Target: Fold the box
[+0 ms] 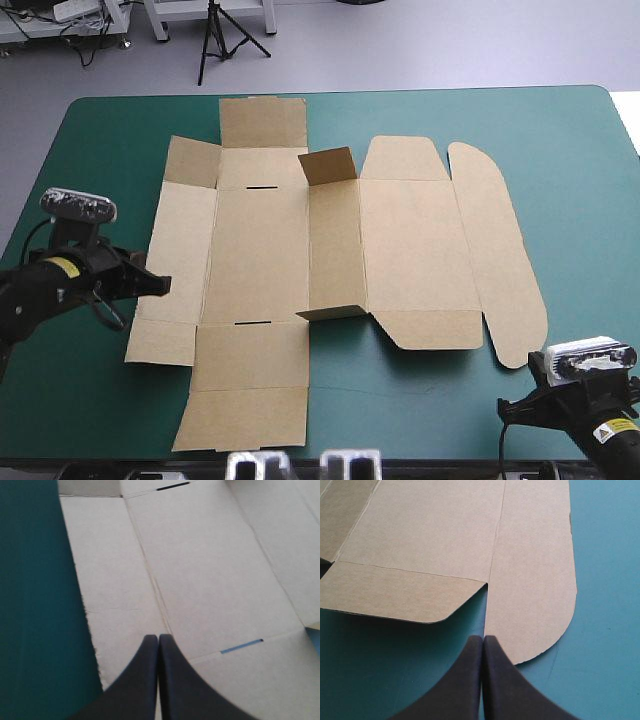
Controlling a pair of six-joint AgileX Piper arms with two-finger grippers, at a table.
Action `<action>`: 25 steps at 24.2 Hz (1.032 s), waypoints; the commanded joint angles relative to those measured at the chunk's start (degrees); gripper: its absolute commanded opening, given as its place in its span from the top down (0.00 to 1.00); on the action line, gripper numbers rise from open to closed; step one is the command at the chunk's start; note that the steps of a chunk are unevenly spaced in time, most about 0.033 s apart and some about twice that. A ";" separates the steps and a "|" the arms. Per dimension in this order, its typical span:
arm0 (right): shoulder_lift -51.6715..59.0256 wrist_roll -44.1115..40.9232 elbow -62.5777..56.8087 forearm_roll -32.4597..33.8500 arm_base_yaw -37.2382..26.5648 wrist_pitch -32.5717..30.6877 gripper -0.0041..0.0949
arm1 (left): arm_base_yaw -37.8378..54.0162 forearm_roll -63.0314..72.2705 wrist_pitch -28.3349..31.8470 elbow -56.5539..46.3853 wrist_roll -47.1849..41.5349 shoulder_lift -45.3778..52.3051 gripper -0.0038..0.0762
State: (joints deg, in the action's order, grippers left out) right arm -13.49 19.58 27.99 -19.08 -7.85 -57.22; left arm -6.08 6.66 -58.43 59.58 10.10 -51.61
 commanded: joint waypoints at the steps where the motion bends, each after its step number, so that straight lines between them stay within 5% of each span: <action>1: -0.53 0.42 1.78 -1.22 0.08 3.38 0.98 | 0.43 -7.67 3.16 6.41 -6.61 -8.12 0.96; 6: -0.53 0.42 1.78 -1.22 0.08 3.38 0.98 | 10.86 -0.43 2.36 12.72 -4.60 -17.88 0.96; 11: -0.53 0.75 1.78 -0.87 0.08 4.48 0.98 | 32.21 18.58 -4.30 16.23 1.56 -25.32 0.96; 18: -0.53 0.88 1.78 -0.32 0.08 4.62 0.98 | 32.88 18.34 -6.47 16.23 5.54 -27.31 0.95; 21: -0.53 0.88 1.78 -0.32 0.08 4.62 0.98 | 31.69 18.34 -8.60 16.23 8.17 -28.24 0.87; 25: -0.53 0.88 1.78 -0.32 0.08 4.62 0.98 | 29.32 17.93 -11.48 16.23 9.26 -30.12 0.61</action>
State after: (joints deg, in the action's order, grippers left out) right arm -13.49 19.97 27.99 -18.63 -7.85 -56.34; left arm 24.74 22.73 -69.01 73.94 18.56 -82.29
